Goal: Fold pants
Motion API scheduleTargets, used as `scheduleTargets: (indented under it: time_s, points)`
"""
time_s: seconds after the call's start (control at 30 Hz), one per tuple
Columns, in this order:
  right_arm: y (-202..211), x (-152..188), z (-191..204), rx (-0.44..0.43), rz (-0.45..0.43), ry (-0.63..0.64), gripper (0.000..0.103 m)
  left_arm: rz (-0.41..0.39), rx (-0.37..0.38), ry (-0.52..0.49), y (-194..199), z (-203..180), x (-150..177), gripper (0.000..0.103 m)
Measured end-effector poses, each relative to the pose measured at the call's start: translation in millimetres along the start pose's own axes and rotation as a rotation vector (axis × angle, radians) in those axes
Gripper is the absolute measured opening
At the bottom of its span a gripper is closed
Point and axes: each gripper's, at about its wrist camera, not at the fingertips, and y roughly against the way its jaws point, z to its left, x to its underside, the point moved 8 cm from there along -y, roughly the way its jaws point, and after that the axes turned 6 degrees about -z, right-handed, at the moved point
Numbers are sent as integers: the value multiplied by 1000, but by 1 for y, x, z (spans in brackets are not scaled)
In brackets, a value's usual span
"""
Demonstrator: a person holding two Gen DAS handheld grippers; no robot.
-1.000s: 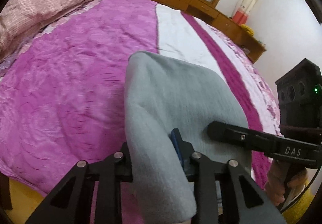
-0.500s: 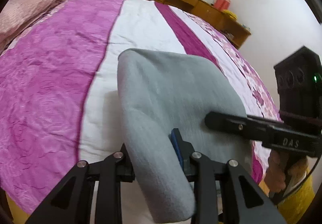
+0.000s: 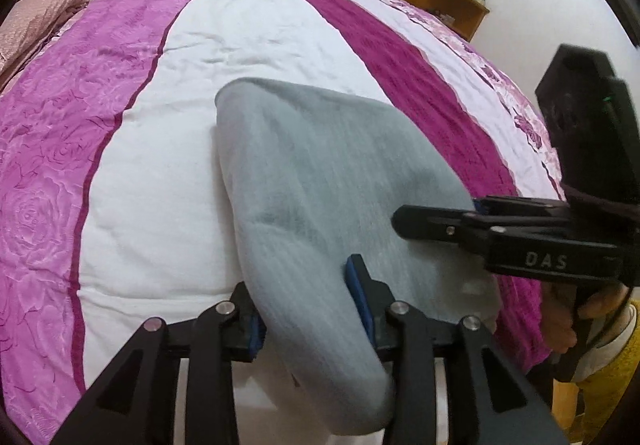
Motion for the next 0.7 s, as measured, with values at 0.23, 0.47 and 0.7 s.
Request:
scheduleTargets:
  time_s: [0.23,0.47,0.7]
  points:
    - [14,-2,-10,40,-24,-74,33,10,10,-13,19,-5,-9,40]
    - [61,14,-6,179,-50,-62,33,-29,-33,-15,50,-1,-9,40]
    - [56,50,2,232,-31,-9,33,22,-95,-6,37,11,11,41]
